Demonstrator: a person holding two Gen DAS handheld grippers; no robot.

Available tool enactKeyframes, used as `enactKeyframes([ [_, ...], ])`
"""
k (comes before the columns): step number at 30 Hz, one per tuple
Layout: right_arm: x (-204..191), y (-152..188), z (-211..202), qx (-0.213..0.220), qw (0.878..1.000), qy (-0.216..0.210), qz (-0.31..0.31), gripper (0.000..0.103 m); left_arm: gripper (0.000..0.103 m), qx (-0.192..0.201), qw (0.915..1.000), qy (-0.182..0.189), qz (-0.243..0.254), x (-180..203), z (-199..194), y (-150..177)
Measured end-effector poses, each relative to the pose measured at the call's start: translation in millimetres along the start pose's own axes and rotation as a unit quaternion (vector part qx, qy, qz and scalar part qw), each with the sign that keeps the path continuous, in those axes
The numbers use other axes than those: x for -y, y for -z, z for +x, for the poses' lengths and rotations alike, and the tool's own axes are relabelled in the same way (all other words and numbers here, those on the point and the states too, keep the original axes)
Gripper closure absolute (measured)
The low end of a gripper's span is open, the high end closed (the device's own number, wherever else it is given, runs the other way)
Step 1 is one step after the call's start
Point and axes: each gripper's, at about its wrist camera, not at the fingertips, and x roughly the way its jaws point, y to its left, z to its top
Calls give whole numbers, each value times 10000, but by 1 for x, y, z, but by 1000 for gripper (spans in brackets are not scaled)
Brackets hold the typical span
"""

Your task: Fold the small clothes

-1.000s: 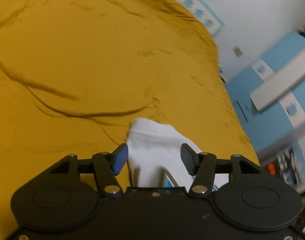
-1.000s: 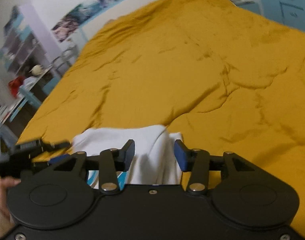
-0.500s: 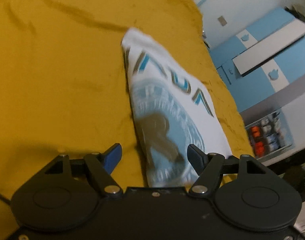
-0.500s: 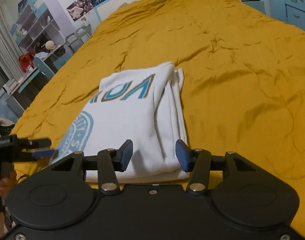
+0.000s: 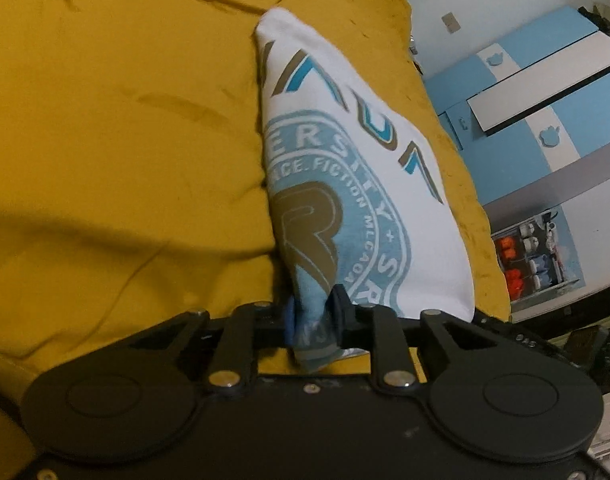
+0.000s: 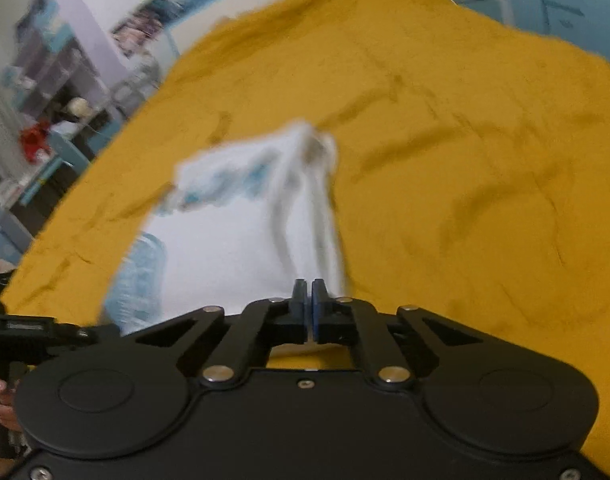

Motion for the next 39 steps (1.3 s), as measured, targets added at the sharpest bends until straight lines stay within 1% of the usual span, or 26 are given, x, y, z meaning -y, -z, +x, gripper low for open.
enactKeyframes([
  [2, 12, 3, -1, 59, 9996, -137, 225, 102, 77, 15, 10000, 58, 35, 3, -3, -2],
  [3, 16, 2, -3, 83, 9992, -201, 322, 99, 69, 27, 10000, 71, 62, 5, -5, -3],
  [4, 18, 1, -6, 91, 9988, -288, 387, 92, 54, 50, 9999, 72, 85, 8, -9, -4],
  [5, 20, -1, -9, 114, 9983, -359, 442, 87, 46, 88, 9999, 102, 99, 10, -12, -6],
  [6, 22, -5, -13, 177, 9978, -443, 465, 81, 31, 153, 9997, 126, 117, 14, -17, -9],
  [7, 21, -7, -17, 240, 9973, -519, 470, 62, 12, 220, 9996, 108, 132, 17, -21, -13],
  [9, 22, -17, -23, 399, 9951, -749, 512, 38, 1, 383, 9991, 96, 170, 21, -30, -23],
  [11, 21, -27, -23, 465, 9934, -925, 486, 37, 0, 503, 9985, 121, 157, 21, -36, -36],
  [12, 19, -35, -21, 478, 9928, -1009, 433, 35, 0, 493, 9986, 148, 122, 20, -36, -43],
  [14, 18, -48, -12, 390, 9913, -1201, 377, 25, 0, 456, 9988, 155, -3, 16, -34, -55],
  [16, 17, -62, 2, 220, 9885, -1457, 340, 20, 0, 393, 9989, 261, -58, 12, -27, -68],
  [21, 23, -90, 49, -292, 9830, -1776, 375, 20, 0, 169, 9990, 387, -162, 3, -1, -92],
  [23, 27, -92, 66, -523, 9792, -1903, 464, 19, 0, 10, 9990, 394, -223, -2, 12, -99],
  [25, 32, -91, 80, -676, 9765, -1954, 604, 19, 0, -47, 9985, 410, -370, -9, 24, -103],
  [28, 37, -90, 94, -781, 9738, -2016, 702, 19, 0, -48, 9978, 518, -415, -13, 38, -109],
  [32, 38, -87, 105, -876, 9665, -2274, 802, 19, 0, -187, 9971, 583, -456, -13, 59, -115],
  [36, 27, -89, 123, -1049, 9573, -2569, 809, 19, 0, -232, 9965, 672, -429, -10, 76, -119],
  [39, 20, -91, 135, -1130, 9534, -2680, 801, 17, 0, -294, 9965, 684, -385, -6, 87, -122],
])
